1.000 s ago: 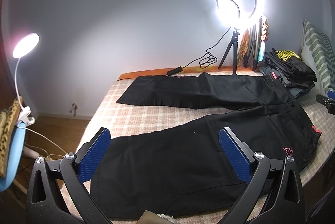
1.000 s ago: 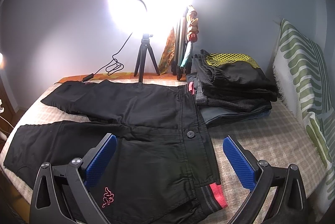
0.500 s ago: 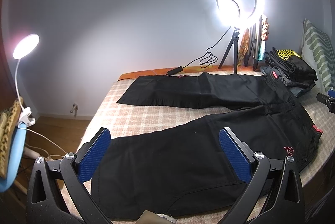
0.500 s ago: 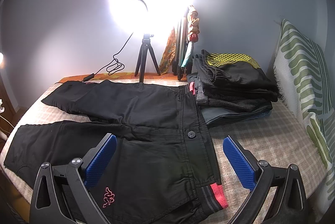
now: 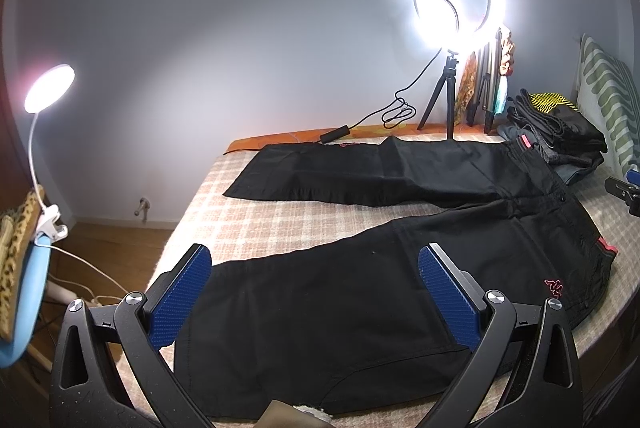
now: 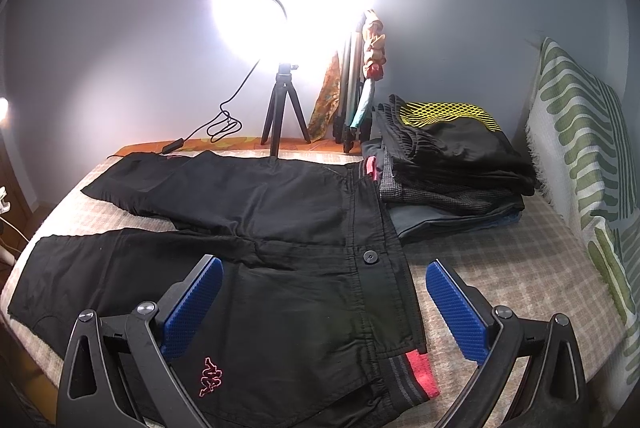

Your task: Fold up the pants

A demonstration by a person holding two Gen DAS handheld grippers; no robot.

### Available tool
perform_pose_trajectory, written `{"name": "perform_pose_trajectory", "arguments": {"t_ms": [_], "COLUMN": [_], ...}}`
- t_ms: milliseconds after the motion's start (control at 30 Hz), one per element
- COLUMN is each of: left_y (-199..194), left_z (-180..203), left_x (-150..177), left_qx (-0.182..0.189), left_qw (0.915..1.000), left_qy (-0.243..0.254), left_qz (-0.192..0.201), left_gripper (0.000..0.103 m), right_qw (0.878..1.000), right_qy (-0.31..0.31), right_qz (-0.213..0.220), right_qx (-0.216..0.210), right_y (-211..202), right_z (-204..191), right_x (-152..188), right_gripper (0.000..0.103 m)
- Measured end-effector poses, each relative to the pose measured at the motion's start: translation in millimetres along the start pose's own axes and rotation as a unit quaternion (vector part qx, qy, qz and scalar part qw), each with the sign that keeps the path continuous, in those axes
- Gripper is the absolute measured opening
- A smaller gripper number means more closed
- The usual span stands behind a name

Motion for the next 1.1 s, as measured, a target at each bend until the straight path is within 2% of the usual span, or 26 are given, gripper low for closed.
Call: {"name": "perform_pose_trajectory", "arguments": {"t_ms": [467, 667, 767, 967, 1100], "left_y": [8.1, 19.3, 28.6, 51.0, 70.0], "left_z": [-2.2, -7.9, -11.5, -18.8, -16.5], "left_x": [6.1, 1.9, -1.5, -9.8, -19.8], "left_qx": [0.001, 0.033, 0.034, 0.034, 0.062], "left_qw": [0.9999, 0.9991, 0.9988, 0.9978, 0.9954], "left_qy": [0.003, -0.023, -0.030, -0.046, -0.056], "left_qz": [-0.009, -0.013, -0.019, -0.035, -0.047], "left_gripper": [0.103, 0.103, 0.103, 0.103, 0.103], "right_qw": [1.000, 1.000, 0.999, 0.997, 0.993], "right_qy": [-0.008, -0.013, -0.023, -0.013, -0.005], "right_qz": [0.006, 0.021, 0.030, 0.014, 0.008], "right_qx": [-0.008, -0.016, -0.018, -0.073, -0.120], "right_y": [-1.8, 0.1, 4.1, 27.0, 53.1], "right_z": [-4.7, -7.4, -8.8, -19.5, -31.7], "right_x": [-1.3, -15.3, -25.6, -35.4, -51.1], "right_gripper": [0.103, 0.103, 0.102, 0.103, 0.103]}}
Point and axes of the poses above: each gripper's, at about its wrist camera, not at the fingertips, and y roughly the way its jaws point, z to its right, x to its underside, the point moved 10 cm from there along y, roughly the way its jaws point, and after that the axes turned 4 degrees about z, right-handed, at the moved point
